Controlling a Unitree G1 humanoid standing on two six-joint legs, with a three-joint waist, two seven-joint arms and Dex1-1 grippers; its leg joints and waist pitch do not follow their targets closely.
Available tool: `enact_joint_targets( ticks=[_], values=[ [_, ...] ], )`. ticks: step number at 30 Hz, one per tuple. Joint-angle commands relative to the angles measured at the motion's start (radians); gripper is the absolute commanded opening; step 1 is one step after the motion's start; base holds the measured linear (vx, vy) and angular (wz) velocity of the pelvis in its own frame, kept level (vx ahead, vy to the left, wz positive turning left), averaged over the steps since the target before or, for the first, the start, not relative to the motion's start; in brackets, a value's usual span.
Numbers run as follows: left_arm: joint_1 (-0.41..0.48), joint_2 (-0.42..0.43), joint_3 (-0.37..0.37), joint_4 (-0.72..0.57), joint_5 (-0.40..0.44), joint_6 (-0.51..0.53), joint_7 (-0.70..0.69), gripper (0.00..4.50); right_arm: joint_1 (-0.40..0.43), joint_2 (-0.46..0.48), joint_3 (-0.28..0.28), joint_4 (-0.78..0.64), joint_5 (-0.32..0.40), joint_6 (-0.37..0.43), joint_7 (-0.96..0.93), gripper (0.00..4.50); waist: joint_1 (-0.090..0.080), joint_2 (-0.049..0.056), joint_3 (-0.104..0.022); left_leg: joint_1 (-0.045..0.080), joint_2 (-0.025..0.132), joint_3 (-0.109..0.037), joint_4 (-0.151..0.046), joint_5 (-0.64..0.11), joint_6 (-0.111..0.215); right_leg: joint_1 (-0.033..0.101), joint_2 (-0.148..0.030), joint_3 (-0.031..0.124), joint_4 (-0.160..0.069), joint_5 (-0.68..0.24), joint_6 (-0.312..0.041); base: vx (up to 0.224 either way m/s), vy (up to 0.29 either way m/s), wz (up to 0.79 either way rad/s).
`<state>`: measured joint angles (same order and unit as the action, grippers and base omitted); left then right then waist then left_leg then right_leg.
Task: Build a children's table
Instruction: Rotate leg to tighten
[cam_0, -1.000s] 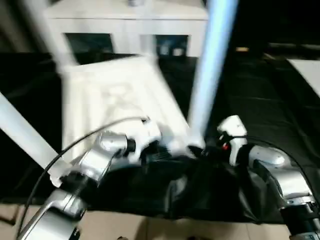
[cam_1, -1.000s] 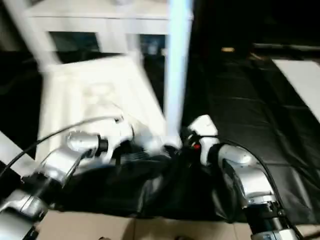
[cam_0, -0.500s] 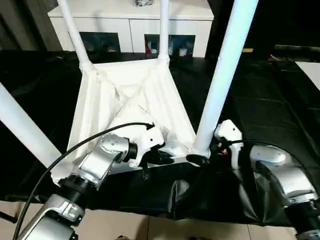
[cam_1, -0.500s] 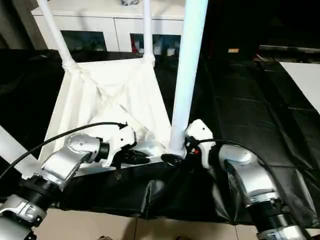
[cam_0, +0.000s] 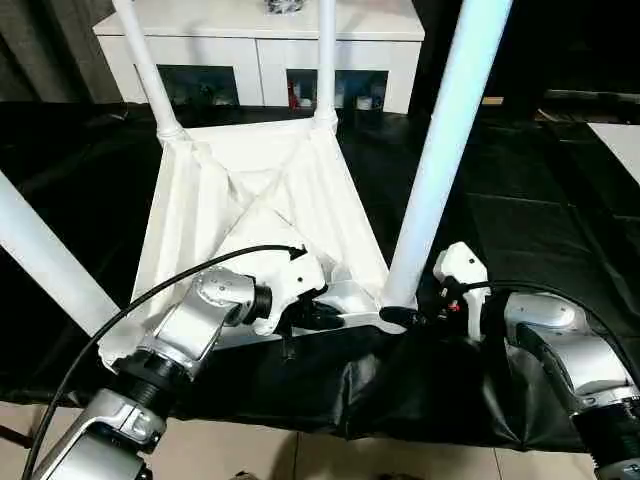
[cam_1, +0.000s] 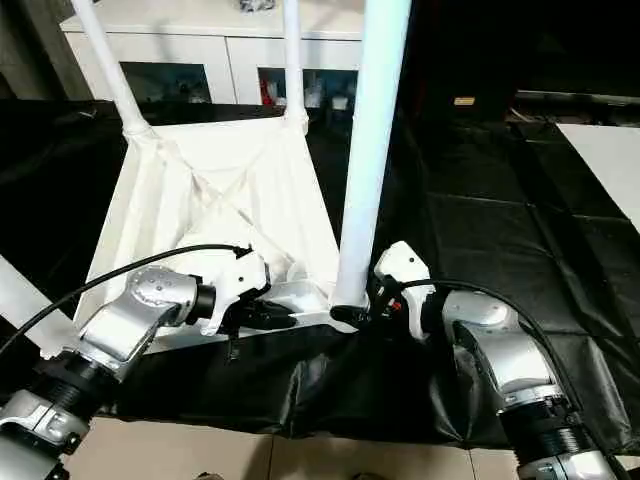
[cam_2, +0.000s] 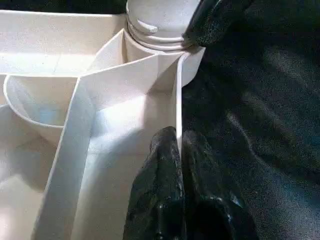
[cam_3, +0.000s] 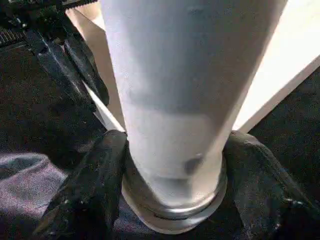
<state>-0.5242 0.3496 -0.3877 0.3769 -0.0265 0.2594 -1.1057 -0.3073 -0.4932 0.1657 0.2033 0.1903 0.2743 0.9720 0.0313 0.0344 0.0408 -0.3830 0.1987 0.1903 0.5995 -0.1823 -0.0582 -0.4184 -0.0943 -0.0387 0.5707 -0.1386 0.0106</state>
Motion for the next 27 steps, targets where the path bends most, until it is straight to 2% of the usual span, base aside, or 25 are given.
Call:
enact_joint_targets(
  ticks=[1,5,7,9,11,12,13,14,16,17,18,19,20,21,22,23,24,25,26,27],
  values=[
    [0.004,0.006,0.007,-0.029,-0.013,0.011,-0.014,0.00,0.010,-0.002,-0.001,0.003,0.009,-0.004,0.021,2.67,-0.002,-0.012,-0.066,0.017,0.021,-0.004,-0.073,-0.226,0.064,0.052,-0.028,0.018,-0.049,-0.232,-0.236,0.000,0.000,0.00],
    [0.007,0.001,0.006,-0.031,-0.016,0.017,-0.012,0.00,0.008,0.016,-0.004,0.021,0.005,-0.005,-0.005,2.61,-0.002,-0.012,-0.066,0.017,0.021,-0.004,-0.073,-0.224,0.065,0.052,-0.028,0.018,-0.048,-0.231,-0.239,0.000,0.000,0.00],
    [0.005,-0.022,0.009,-0.020,-0.011,0.027,0.020,0.00,0.004,0.054,0.004,0.058,-0.031,0.009,-0.087,2.60,-0.004,-0.014,-0.065,0.016,0.021,-0.003,-0.072,-0.226,0.062,0.051,-0.028,0.019,-0.049,-0.243,-0.236,0.000,0.000,0.00],
    [-0.004,-0.045,0.009,0.000,0.003,0.031,0.060,0.00,0.007,0.083,0.014,0.079,-0.058,0.017,-0.145,2.60,-0.009,-0.013,-0.060,0.013,0.019,-0.005,-0.077,-0.259,0.046,0.049,-0.028,0.017,-0.054,-0.302,-0.221,0.000,0.000,0.00],
    [-0.010,-0.059,0.007,0.014,0.014,0.035,0.088,0.00,0.010,0.101,0.020,0.084,-0.069,0.024,-0.175,2.59,-0.018,-0.017,-0.056,0.021,0.017,-0.008,-0.079,-0.339,0.017,0.042,-0.028,0.016,-0.068,-0.429,-0.178,0.000,0.000,0.00],
    [-0.038,-0.106,0.015,0.062,0.037,0.048,0.174,0.00,0.002,0.159,0.012,0.114,-0.096,0.045,-0.291,2.59,-0.026,-0.017,-0.051,0.022,0.014,-0.010,-0.082,-0.373,0.005,0.038,-0.025,0.012,-0.074,-0.477,-0.159,0.000,0.000,0.00],
    [-0.048,-0.121,0.019,0.078,0.044,0.053,0.201,0.00,-0.002,0.178,0.008,0.125,-0.105,0.052,-0.331,2.59,-0.030,-0.016,-0.047,0.025,0.012,-0.010,-0.082,-0.402,-0.002,0.033,-0.023,0.010,-0.080,-0.520,-0.146,0.000,0.000,0.00],
    [-0.069,-0.153,0.031,0.112,0.052,0.065,0.258,0.00,-0.013,0.219,-0.009,0.149,-0.119,0.066,-0.419,2.59,-0.036,-0.017,-0.045,0.030,0.010,-0.011,-0.080,-0.429,-0.009,0.027,-0.023,0.008,-0.086,-0.567,-0.131,0.000,0.000,0.00],
    [-0.103,-0.200,0.056,0.165,0.058,0.094,0.345,0.00,-0.034,0.282,-0.049,0.183,-0.129,0.093,-0.553,2.59,-0.051,-0.022,-0.045,0.030,0.001,-0.024,-0.077,-0.468,-0.024,0.030,-0.027,-0.008,-0.105,-0.704,-0.062,-0.028,0.001,-0.02],
    [-0.129,-0.232,0.077,0.207,0.064,0.108,0.422,0.00,-0.049,0.324,-0.081,0.207,-0.133,0.104,-0.649,2.59,-0.059,-0.016,-0.046,0.035,-0.001,-0.028,-0.075,-0.476,-0.024,0.025,-0.028,-0.013,-0.113,-0.723,-0.049,-0.053,0.010,-0.05],
    [-0.129,-0.232,0.077,0.207,0.064,0.108,0.422,0.00,-0.049,0.324,-0.081,0.207,-0.133,0.104,-0.649,2.59,-0.063,-0.013,-0.044,0.039,-0.002,-0.031,-0.074,-0.491,-0.023,0.021,-0.026,-0.017,-0.119,-0.731,-0.048,-0.052,0.014,-0.01],
    [-0.177,-0.283,0.100,0.291,0.080,0.099,0.541,0.00,-0.084,0.404,-0.150,0.262,-0.108,0.111,-0.802,2.59,-0.076,-0.006,-0.041,0.042,-0.004,-0.038,-0.075,-0.531,-0.020,0.021,-0.022,-0.032,-0.131,-0.738,-0.040,-0.079,0.027,-0.05],
    [-0.189,-0.294,0.104,0.313,0.084,0.091,0.570,0.00,-0.095,0.427,-0.173,0.279,-0.094,0.109,-0.840,2.59,-0.086,-0.003,-0.043,0.042,-0.002,-0.046,-0.078,-0.563,-0.018,0.033,-0.022,-0.052,-0.139,-0.721,-0.034,-0.052,0.021,-0.04],
    [-0.198,-0.303,0.107,0.330,0.088,0.083,0.593,0.00,-0.105,0.445,-0.192,0.294,-0.081,0.108,-0.870,2.59,-0.086,0.002,-0.046,0.048,0.002,-0.051,-0.080,-0.577,-0.018,0.040,-0.024,-0.061,-0.139,-0.692,-0.035,0.000,0.000,0.00],
    [-0.211,-0.311,0.103,0.354,0.099,0.071,0.607,0.00,-0.123,0.467,-0.209,0.318,-0.074,0.103,-0.907,2.58,-0.091,0.011,-0.045,0.045,0.007,-0.055,-0.092,-0.600,-0.008,0.052,-0.024,-0.067,-0.140,-0.631,-0.045,0.000,0.000,0.00],
    [-0.219,-0.316,0.099,0.368,0.107,0.062,0.614,0.00,-0.135,0.479,-0.217,0.333,-0.071,0.099,-0.927,2.58,-0.093,0.017,-0.040,0.049,0.012,-0.056,-0.099,-0.633,-0.007,0.050,-0.023,-0.073,-0.143,-0.601,-0.056,-0.021,0.061,0.02],
    [-0.220,-0.316,0.099,0.370,0.108,0.061,0.615,0.00,-0.137,0.480,-0.218,0.335,-0.071,0.098,-0.928,2.58,-0.110,0.018,-0.037,0.046,0.021,-0.064,-0.111,-0.699,-0.015,0.064,-0.025,-0.085,-0.133,-0.545,-0.067,0.000,0.000,0.00],
    [-0.235,-0.316,0.087,0.395,0.128,0.032,0.620,0.00,-0.166,0.495,-0.226,0.367,-0.067,0.079,-0.933,2.58,-0.109,0.023,-0.034,0.042,0.025,-0.066,-0.122,-0.734,-0.021,0.071,-0.029,-0.082,-0.125,-0.513,-0.076,0.000,0.000,0.00],
    [-0.236,-0.316,0.086,0.396,0.130,0.030,0.619,0.00,-0.168,0.495,-0.226,0.370,-0.067,0.078,-0.931,2.58,-0.118,0.017,-0.031,0.054,0.019,-0.062,-0.116,-0.756,-0.025,0.062,-0.033,-0.088,-0.133,-0.539,-0.081,0.000,0.000,0.00],
    [-0.238,-0.309,0.078,0.401,0.141,0.014,0.613,0.00,-0.180,0.490,-0.212,0.377,-0.082,0.068,-0.919,2.58,-0.120,0.016,-0.029,0.061,0.014,-0.059,-0.111,-0.759,-0.025,0.055,-0.033,-0.093,-0.142,-0.571,-0.077,0.000,0.000,0.00]
  ],
)
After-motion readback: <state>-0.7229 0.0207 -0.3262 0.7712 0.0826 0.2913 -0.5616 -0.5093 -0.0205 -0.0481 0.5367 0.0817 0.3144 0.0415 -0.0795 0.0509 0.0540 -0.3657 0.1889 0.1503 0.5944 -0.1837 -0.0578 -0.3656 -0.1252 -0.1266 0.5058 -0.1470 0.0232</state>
